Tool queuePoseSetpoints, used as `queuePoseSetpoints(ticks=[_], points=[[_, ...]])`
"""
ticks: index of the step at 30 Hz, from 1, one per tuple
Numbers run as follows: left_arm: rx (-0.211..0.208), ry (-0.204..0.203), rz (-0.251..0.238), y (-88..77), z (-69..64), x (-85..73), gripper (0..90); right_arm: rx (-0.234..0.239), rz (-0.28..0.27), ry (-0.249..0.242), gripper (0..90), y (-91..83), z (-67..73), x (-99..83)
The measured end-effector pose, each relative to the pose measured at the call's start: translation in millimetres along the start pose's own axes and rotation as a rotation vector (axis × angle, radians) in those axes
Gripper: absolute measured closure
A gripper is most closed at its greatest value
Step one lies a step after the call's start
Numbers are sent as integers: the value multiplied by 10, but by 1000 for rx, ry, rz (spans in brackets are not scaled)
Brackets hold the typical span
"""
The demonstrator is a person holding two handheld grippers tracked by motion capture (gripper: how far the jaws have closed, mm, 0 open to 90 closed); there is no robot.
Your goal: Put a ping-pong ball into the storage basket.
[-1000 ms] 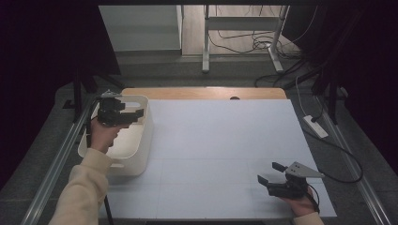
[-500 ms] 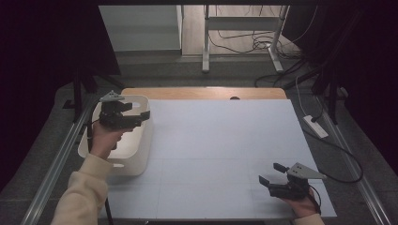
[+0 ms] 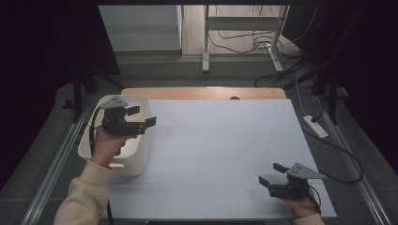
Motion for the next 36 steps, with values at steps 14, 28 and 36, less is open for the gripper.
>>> queuePoseSetpoints(ticks=[14,28,36], points=[[-60,32,-10,15,-226,-90,149,-5,2,1,169,-19,-5,-1],[-149,71,-41,10,-583,-236,150,-12,-3,-3,169,-49,0,5],[-183,115,-42,30,-784,-369,149,-7,-4,-5,170,-49,9,7]])
Point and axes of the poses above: each handheld gripper's, and its own axes: y roughly forward along the jaws, x roughly out of its top, z roughly to its left, the point moved 7 cm from there along y, roughly forward along the jaws, and after that the axes turned 8 degrees about -y, right-handed, at the moved point
